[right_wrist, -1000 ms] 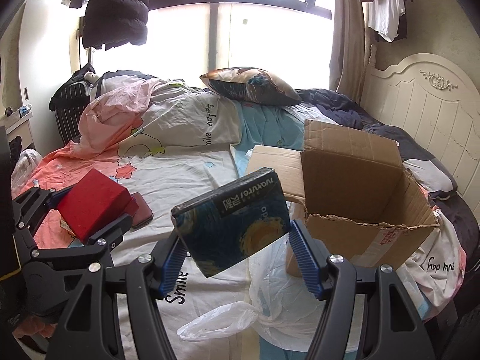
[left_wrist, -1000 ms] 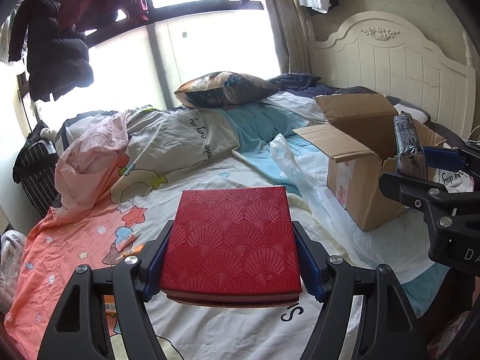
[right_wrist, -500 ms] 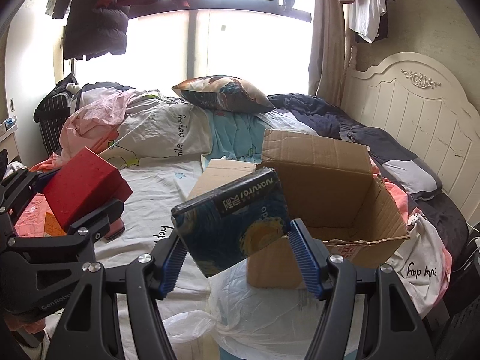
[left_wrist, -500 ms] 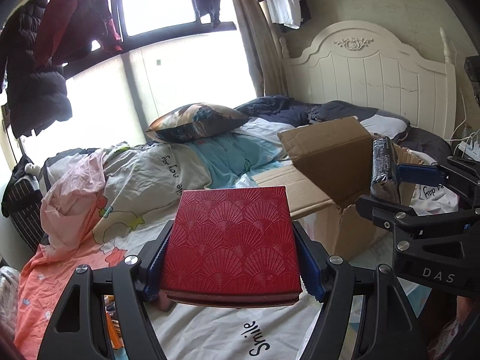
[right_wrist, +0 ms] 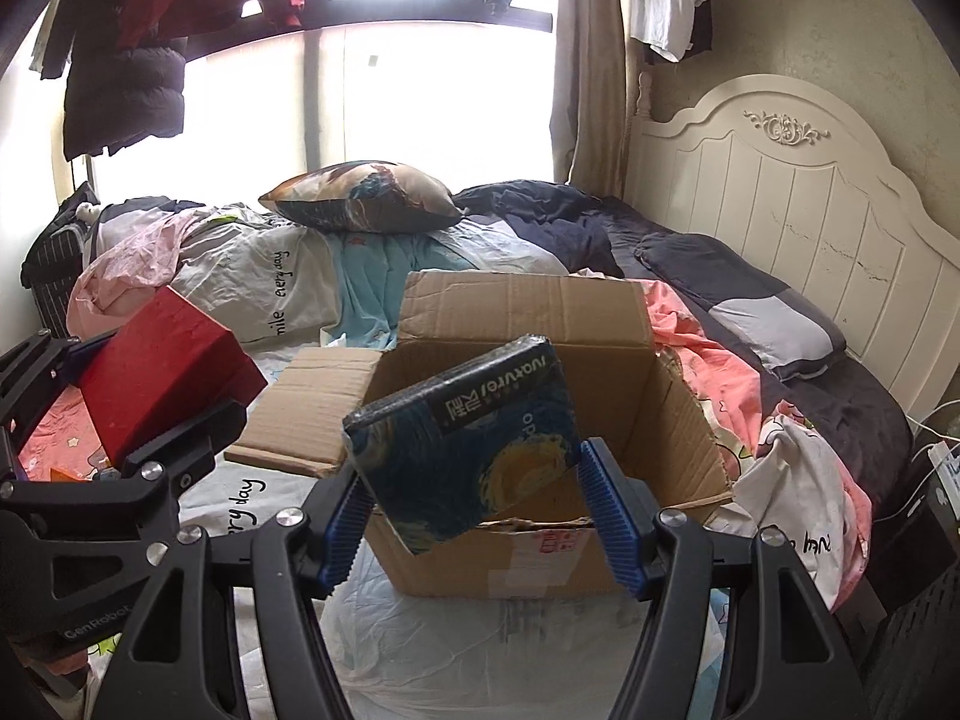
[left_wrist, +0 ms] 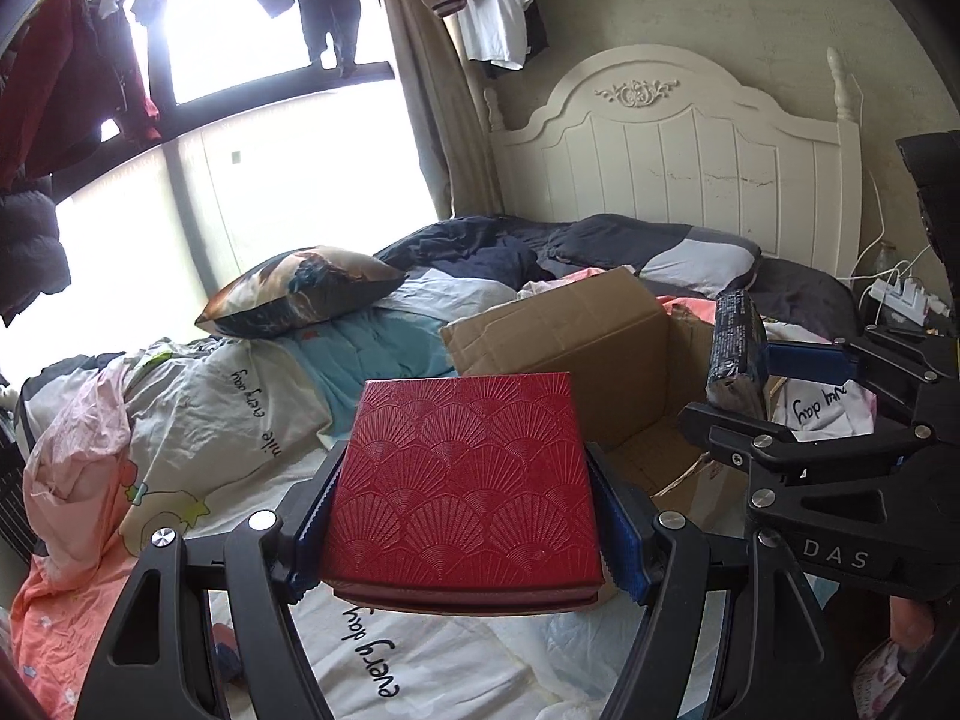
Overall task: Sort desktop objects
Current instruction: 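Lift and carry red box and tissue pack over the open cardboard box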
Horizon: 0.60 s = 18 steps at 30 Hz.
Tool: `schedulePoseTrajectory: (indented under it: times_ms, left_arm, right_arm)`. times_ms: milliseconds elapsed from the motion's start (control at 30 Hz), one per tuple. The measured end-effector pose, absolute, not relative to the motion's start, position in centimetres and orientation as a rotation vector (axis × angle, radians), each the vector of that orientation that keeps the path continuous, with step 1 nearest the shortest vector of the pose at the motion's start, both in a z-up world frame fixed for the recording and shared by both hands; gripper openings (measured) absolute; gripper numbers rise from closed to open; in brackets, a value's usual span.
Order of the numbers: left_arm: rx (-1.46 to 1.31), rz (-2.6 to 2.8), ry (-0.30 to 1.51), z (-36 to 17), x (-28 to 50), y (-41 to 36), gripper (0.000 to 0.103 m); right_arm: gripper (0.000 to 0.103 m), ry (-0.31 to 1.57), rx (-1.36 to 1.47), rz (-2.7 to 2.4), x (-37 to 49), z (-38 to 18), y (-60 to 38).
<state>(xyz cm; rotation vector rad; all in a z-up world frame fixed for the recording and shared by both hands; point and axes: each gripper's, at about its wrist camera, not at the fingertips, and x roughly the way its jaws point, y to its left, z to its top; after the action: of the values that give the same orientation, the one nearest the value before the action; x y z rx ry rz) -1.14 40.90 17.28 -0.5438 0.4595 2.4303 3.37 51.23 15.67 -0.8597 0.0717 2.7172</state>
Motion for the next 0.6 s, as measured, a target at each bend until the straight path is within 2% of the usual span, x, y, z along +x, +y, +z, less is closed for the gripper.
schedulePoseTrajectory:
  times_ms: [600]
  left_arm:
    - [-0.726, 2.307, 0.426, 14.8, -6.0, 47.0, 0.075]
  right_arm:
    - [0.063, 0.042, -0.918, 2.58, 0.8, 14.4, 56.6]
